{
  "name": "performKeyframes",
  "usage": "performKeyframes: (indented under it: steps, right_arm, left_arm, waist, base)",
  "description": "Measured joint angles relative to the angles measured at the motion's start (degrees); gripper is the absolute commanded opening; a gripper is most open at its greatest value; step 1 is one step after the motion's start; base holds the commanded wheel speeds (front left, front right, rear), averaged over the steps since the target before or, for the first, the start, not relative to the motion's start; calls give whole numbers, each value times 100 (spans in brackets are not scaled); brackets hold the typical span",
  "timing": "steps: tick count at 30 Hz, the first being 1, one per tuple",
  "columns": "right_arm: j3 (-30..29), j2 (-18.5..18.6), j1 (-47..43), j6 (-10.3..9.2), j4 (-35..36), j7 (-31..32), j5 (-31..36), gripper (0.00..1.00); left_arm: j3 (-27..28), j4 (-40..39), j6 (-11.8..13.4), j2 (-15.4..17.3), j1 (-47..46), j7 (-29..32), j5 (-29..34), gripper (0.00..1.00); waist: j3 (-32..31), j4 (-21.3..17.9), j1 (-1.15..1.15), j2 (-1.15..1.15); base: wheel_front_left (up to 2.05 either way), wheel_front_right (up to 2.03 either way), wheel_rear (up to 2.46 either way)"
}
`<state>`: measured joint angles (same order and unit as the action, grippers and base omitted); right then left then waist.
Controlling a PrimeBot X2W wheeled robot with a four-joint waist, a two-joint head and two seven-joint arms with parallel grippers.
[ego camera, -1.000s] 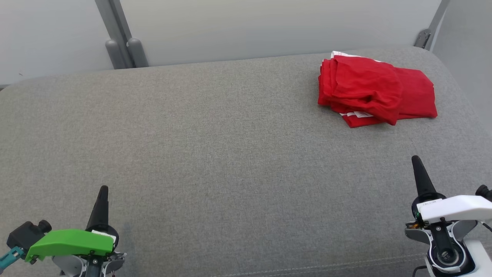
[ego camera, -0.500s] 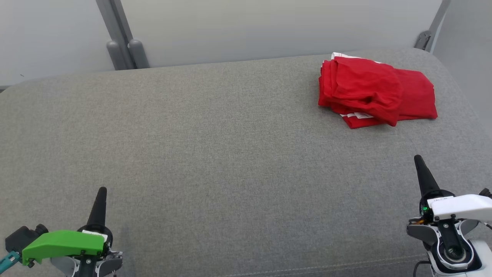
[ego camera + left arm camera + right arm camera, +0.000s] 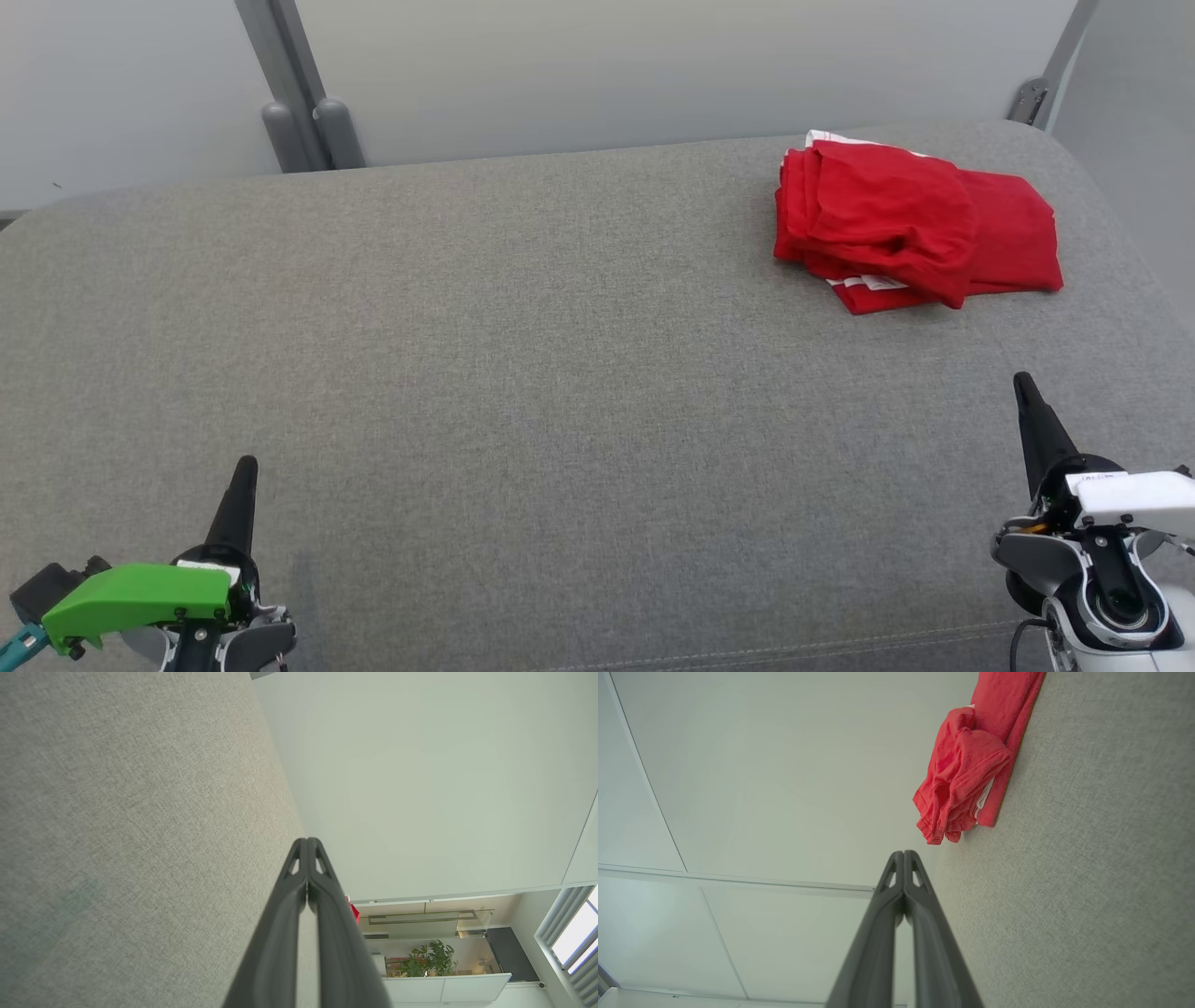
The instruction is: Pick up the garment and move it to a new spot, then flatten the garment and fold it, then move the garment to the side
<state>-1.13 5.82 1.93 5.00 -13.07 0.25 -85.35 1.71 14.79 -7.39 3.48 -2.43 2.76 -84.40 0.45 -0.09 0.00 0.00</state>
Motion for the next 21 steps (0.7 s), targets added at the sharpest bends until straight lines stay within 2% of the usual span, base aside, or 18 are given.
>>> performKeyframes:
  steps: [14,21]
  right_arm:
    - [-190,-41,64,154,-180,234,-985,0]
    - [-199,-45,107,154,-210,234,-1002,0]
  left_arm:
    - [148,45,0,-44,-79,231,-799,0]
    - [156,52,0,-55,-80,231,-805,0]
  waist:
    - [-26,11,0,0]
    - [-27,11,0,0]
  base:
    - [0,0,0]
    - [0,0,0]
